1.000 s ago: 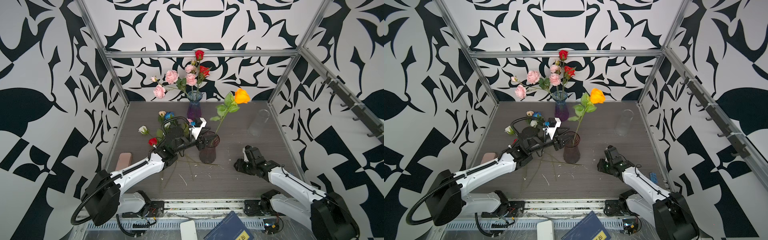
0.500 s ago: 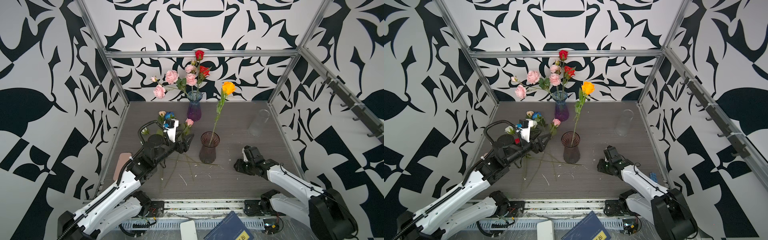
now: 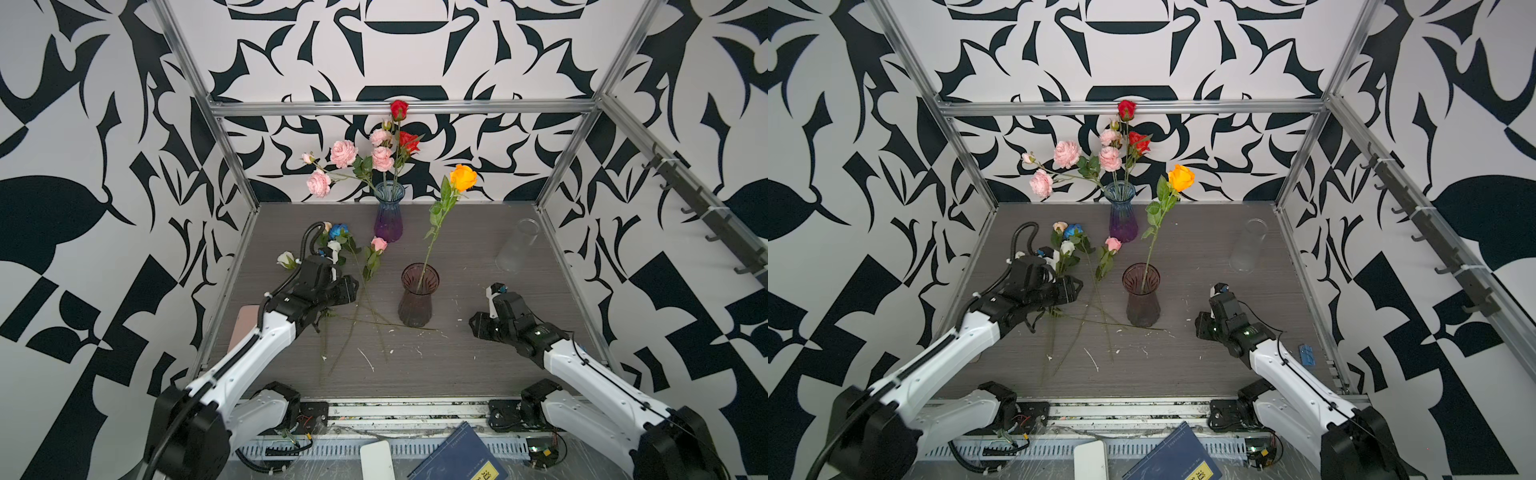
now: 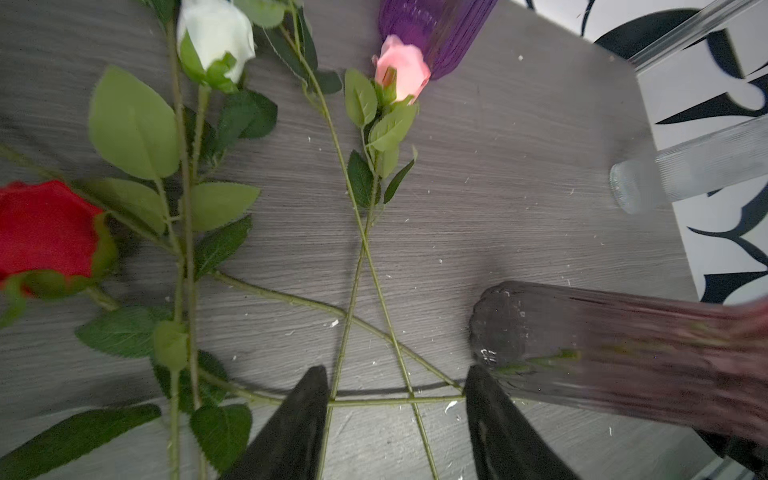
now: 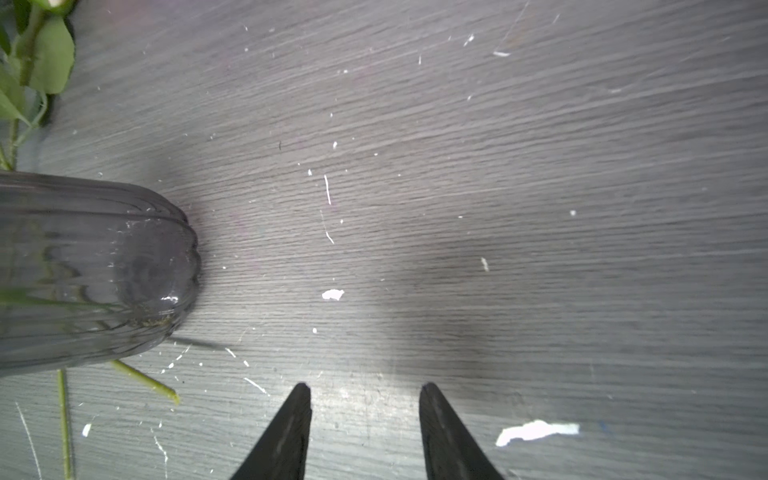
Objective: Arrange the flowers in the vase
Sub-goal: 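Release the orange rose and lower the left gripper to the loose roses, then grasp the blue rose stem with the left gripper, then lift the blue rose and insert it into the blue-purple vase with the left gripper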
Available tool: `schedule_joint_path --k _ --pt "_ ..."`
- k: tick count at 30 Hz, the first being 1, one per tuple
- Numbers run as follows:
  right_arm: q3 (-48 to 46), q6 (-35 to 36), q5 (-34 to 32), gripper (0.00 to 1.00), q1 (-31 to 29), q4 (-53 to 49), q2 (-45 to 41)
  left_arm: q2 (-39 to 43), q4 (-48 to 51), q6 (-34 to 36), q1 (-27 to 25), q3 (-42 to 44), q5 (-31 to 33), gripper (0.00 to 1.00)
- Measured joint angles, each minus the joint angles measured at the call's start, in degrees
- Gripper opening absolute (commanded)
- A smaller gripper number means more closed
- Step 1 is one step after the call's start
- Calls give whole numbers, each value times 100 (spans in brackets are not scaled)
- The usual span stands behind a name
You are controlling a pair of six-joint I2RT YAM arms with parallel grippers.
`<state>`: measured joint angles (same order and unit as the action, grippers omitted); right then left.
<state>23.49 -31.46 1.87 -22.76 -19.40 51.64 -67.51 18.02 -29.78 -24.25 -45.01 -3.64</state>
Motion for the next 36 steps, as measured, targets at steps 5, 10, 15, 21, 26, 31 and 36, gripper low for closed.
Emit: schedule_joint_path --k 5,10,15,21,26,31,36 --pt "-74 0 -24 47 -11 0 -50 -1427 -20 -15 350 -741 -494 51" --pt "-131 0 -24 47 -11 2 -177 -2763 -20 -44 671 -1596 -890 48" --pt "-153 0 -24 47 -11 2 -223 -3788 -42 -50 754 -2341 -1058 46" --pt "-160 0 -44 47 -11 4 -249 -4341 -85 -146 785 -2660 -1064 33" --pt "-160 0 -48 47 -11 31 -254 -4463 -190 -249 852 -2656 -1180 2" --pt "-160 0 -48 47 -15 42 -219 -4234 -428 -334 1029 -2337 -1266 0" --pt "-160 0 -48 47 -20 42 -205 -3303 -597 -487 1499 -1600 -1408 0"
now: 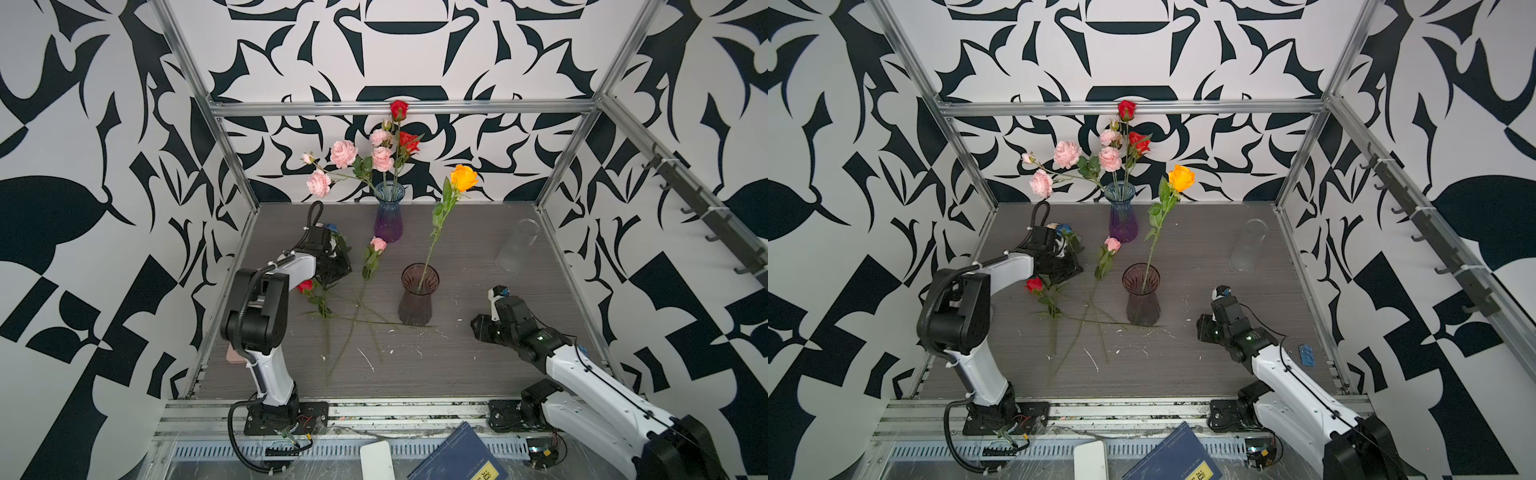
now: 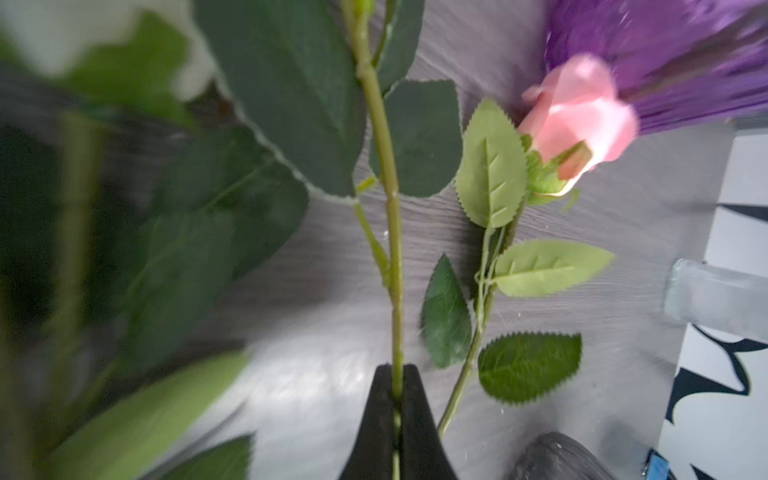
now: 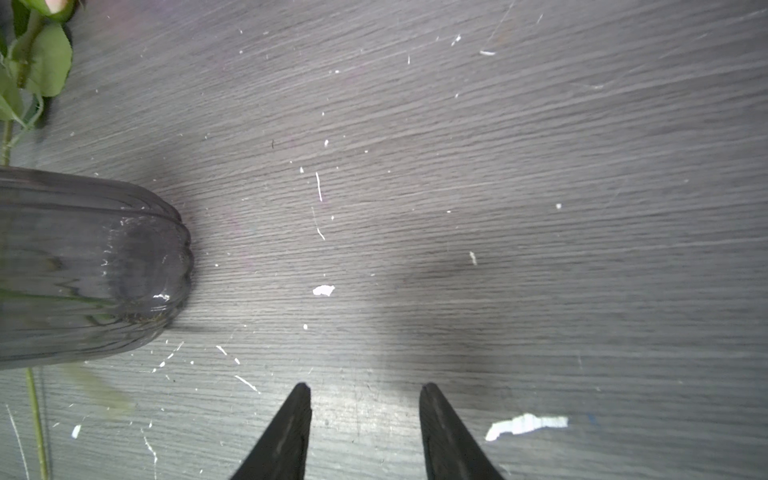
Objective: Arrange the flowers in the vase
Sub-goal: 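Lift the blue rose and insert it into the blue-purple vase with the left gripper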
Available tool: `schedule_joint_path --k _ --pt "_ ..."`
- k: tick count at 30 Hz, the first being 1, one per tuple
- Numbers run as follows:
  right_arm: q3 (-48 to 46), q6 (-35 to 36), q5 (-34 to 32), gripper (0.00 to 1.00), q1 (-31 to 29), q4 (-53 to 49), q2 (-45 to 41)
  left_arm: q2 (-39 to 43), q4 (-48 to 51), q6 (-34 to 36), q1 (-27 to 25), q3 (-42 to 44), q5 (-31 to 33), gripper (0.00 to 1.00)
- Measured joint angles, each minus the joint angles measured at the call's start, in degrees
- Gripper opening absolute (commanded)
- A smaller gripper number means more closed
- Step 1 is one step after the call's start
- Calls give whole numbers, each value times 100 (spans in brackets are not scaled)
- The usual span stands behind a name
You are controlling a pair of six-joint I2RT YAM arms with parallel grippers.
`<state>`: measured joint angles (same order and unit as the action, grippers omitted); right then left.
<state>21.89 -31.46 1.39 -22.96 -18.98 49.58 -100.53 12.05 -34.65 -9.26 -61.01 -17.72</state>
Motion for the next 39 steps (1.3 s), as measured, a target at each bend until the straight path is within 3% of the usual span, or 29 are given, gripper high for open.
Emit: schedule_joint_path --k 8,12,16,19,26,33,39 --pt "0 0 -15 47 -7 0 0 2675 -310 -549 1054 999 142 0" --pt "0 7 -11 47 -9 15 101 3873 -348 -885 1486 879 337 0" --pt "0 24 4 47 -22 22 282 4487 -619 -1108 1425 444 308 0" --pt "2 24 9 47 -28 22 308 4710 -949 -1110 1008 39 317 0" --pt "0 24 7 47 -46 39 247 4649 -1617 -522 -857 -894 374 0" --pt "0 24 2 47 -50 39 225 3932 -1934 164 -1716 -1602 337 0" --pt "0 24 -15 47 -55 39 122 3191 -1969 1180 -2693 -1836 601 0"
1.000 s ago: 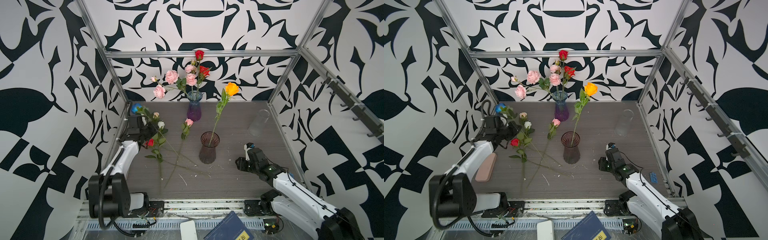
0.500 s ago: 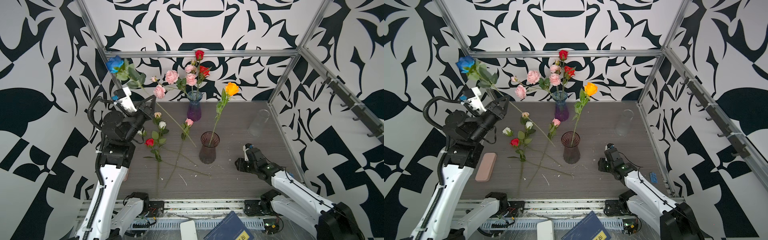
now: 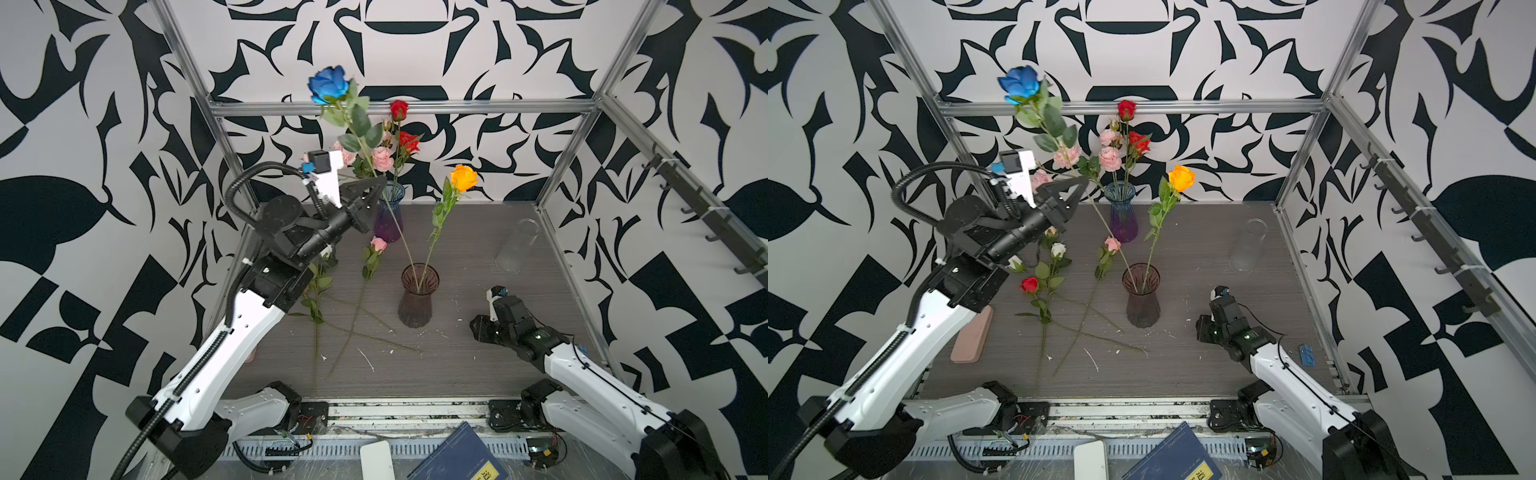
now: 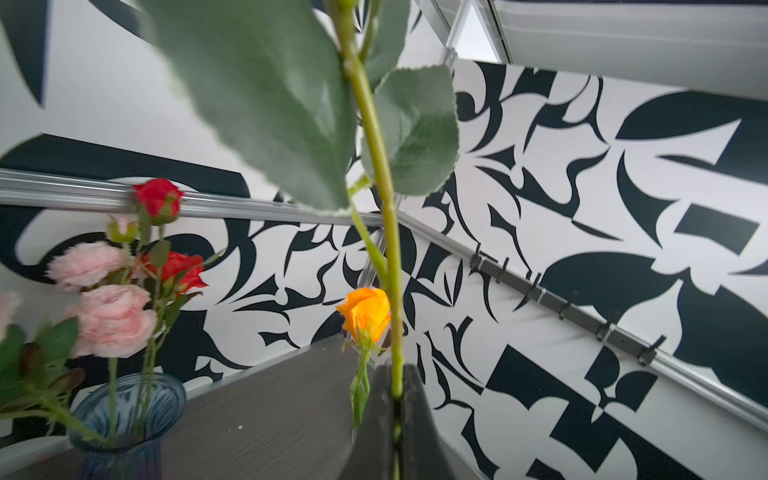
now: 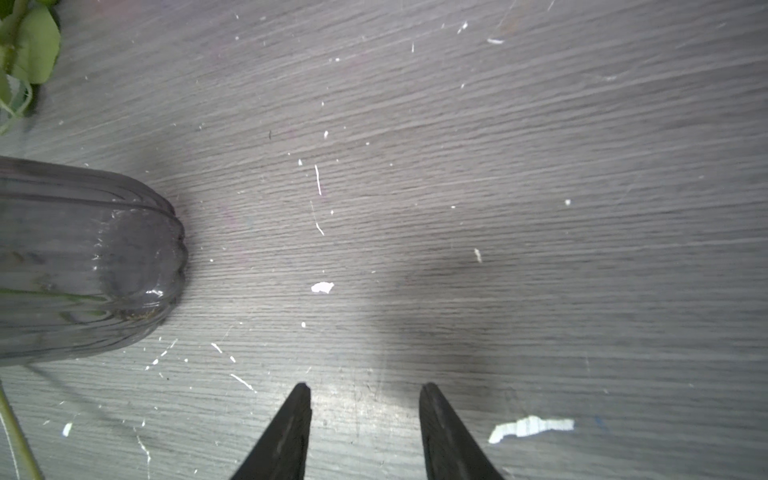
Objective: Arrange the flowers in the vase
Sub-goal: 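Lift the blue rose and insert it into the blue-purple vase with the left gripper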
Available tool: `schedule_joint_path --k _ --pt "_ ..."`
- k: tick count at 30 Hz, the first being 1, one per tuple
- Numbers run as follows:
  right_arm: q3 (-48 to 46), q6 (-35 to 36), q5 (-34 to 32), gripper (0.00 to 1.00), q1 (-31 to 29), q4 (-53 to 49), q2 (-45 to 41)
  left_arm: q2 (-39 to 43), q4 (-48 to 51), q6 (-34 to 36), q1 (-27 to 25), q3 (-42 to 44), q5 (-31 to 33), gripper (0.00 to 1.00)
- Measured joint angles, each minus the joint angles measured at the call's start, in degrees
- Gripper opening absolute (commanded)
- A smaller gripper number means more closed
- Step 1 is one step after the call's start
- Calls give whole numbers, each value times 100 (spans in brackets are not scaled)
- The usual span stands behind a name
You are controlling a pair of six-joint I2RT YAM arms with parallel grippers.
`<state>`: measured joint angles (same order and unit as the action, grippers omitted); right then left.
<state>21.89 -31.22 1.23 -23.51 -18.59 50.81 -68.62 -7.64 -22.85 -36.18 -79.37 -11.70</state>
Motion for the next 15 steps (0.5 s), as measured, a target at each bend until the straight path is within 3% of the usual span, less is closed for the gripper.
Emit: schedule_joint_path --k 6,13,14,15 --pt "0 0 -2 47 0 2 -4 -588 2 743 -535 -133 293 0" --pt "2 0 -2 47 0 2 -15 -765 -24 975 -723 227 525 0" --pt "0 0 -2 47 0 0 -13 -765 -28 960 -737 295 525 8" --pt "2 0 0 47 0 2 -11 -765 -28 946 -752 356 527 24"
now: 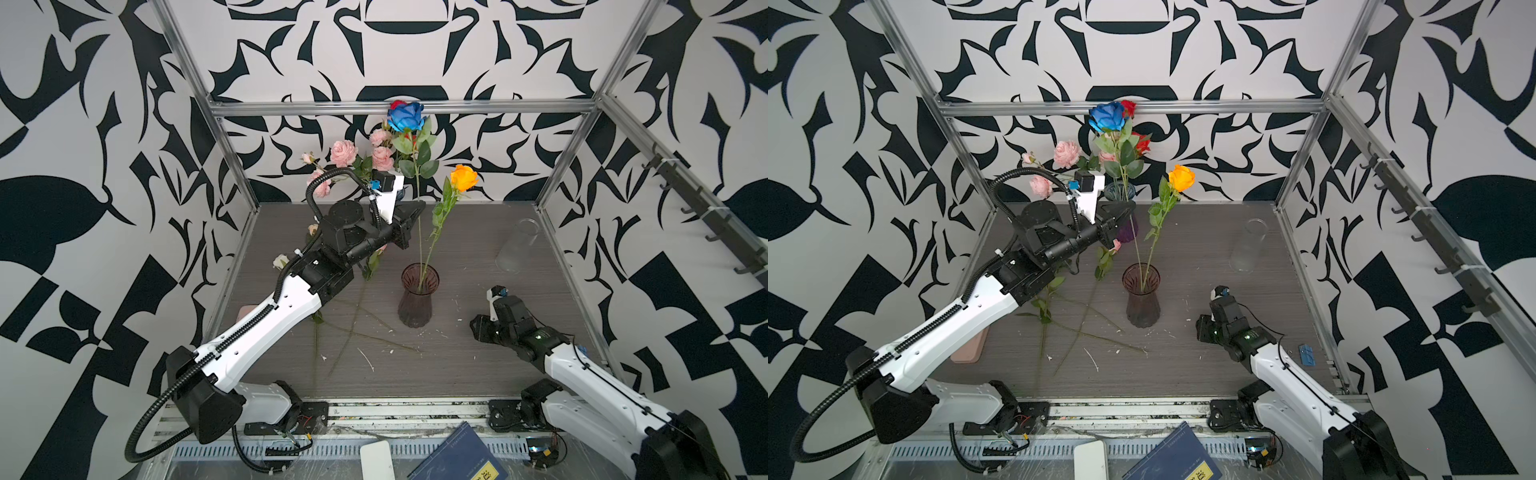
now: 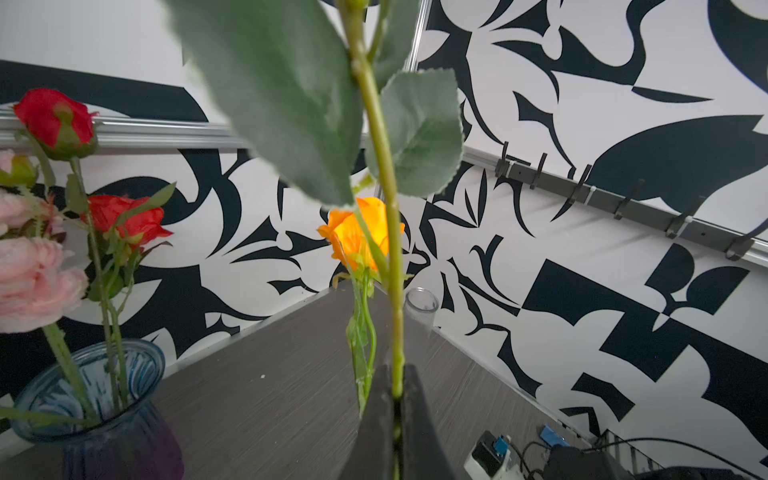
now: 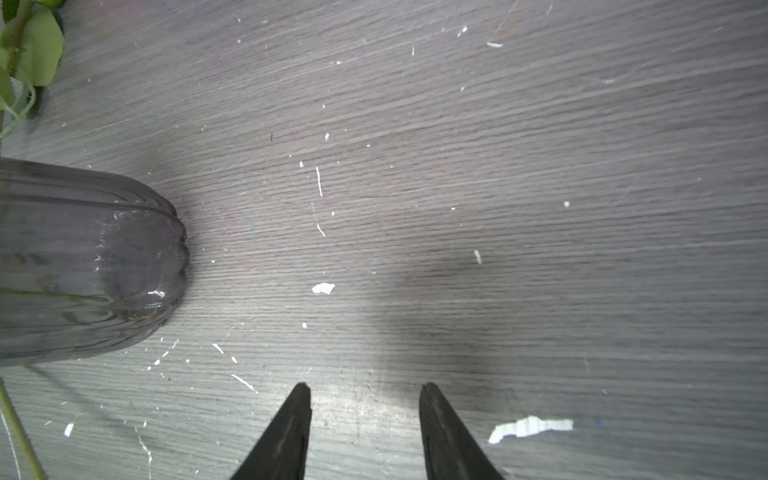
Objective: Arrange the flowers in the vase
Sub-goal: 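Lift the blue rose and insert it into the blue-purple vase with the left gripper, then release the blue rose and lower the left gripper to the pink rose stem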
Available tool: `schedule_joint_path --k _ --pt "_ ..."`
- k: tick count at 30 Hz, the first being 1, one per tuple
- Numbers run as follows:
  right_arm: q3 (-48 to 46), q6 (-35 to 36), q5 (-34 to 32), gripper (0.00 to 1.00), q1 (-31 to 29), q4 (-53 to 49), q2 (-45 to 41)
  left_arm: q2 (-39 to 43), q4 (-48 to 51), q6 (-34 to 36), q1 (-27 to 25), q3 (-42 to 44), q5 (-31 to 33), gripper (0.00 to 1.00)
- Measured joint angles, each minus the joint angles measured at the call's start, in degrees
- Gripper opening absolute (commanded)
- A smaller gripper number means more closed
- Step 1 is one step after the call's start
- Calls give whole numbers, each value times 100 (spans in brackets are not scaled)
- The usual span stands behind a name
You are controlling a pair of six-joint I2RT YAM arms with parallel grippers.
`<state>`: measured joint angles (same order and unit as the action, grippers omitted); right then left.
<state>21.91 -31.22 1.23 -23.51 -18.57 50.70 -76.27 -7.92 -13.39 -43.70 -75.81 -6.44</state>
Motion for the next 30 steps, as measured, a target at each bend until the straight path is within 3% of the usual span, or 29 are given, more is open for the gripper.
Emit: schedule_joint_path --k 2,3,5,10,16,20,22,27,30 --pt "0 0 -2 47 -2 -2 0 2 -13 -44 -48 140 7 54" --pt "0 -2 -2 47 -7 0 0 2 7 -55 -79 197 7 64" --pt "-2 0 -2 47 -13 0 -2 9 72 -52 -136 315 20 73" --pt "0 0 -2 47 -22 0 -2 317 590 -20 -179 662 214 83" --pt "0 0 -2 47 -22 0 4 925 1462 31 -96 780 428 84" --pt "0 0 -2 47 -24 0 17 1220 1965 -179 177 1088 529 73" --pt "0 0 -2 47 -24 -2 15 1300 2284 -476 649 1294 411 65" --pt "-2 0 -4 47 -28 0 11 1137 2771 -1250 2433 1853 -450 58" --pt "0 0 -4 47 -35 0 11 817 2907 -1456 2782 2072 -844 56"
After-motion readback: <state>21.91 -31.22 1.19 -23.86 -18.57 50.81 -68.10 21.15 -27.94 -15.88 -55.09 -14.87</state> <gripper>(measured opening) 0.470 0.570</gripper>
